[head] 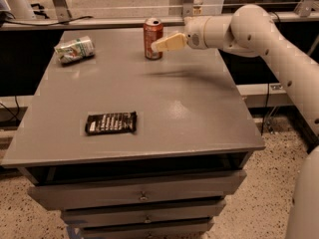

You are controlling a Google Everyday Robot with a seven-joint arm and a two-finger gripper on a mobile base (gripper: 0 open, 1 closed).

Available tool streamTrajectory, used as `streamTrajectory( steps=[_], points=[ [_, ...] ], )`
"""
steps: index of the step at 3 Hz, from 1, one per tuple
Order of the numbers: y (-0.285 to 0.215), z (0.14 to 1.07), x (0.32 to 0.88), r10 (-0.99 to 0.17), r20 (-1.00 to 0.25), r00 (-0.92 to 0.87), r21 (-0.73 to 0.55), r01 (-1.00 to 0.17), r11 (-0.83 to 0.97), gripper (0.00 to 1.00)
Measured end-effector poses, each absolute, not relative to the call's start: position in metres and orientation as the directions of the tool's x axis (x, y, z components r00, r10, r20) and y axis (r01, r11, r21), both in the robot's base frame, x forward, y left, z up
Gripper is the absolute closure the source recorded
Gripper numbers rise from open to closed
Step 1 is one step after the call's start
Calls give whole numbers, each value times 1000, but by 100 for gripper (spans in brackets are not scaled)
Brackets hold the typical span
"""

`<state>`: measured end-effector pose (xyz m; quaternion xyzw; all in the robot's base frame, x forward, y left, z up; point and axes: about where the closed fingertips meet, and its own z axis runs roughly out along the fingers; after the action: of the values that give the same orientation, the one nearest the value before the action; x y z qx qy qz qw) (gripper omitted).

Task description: Move coke can near rxbar chocolate

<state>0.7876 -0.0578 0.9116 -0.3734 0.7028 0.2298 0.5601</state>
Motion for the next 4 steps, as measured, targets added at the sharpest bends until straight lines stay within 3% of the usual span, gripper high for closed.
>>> streamTrajectory(
  steps=[2,3,4],
  points=[
    [-24,908,812,-222,-972,-82,-65,-810,583,0],
    [-10,900,813,-204,-973,-104,-31,-823,567,15],
    [3,895,812,-187,-976,-115,-6,-837,548,39]
  ],
)
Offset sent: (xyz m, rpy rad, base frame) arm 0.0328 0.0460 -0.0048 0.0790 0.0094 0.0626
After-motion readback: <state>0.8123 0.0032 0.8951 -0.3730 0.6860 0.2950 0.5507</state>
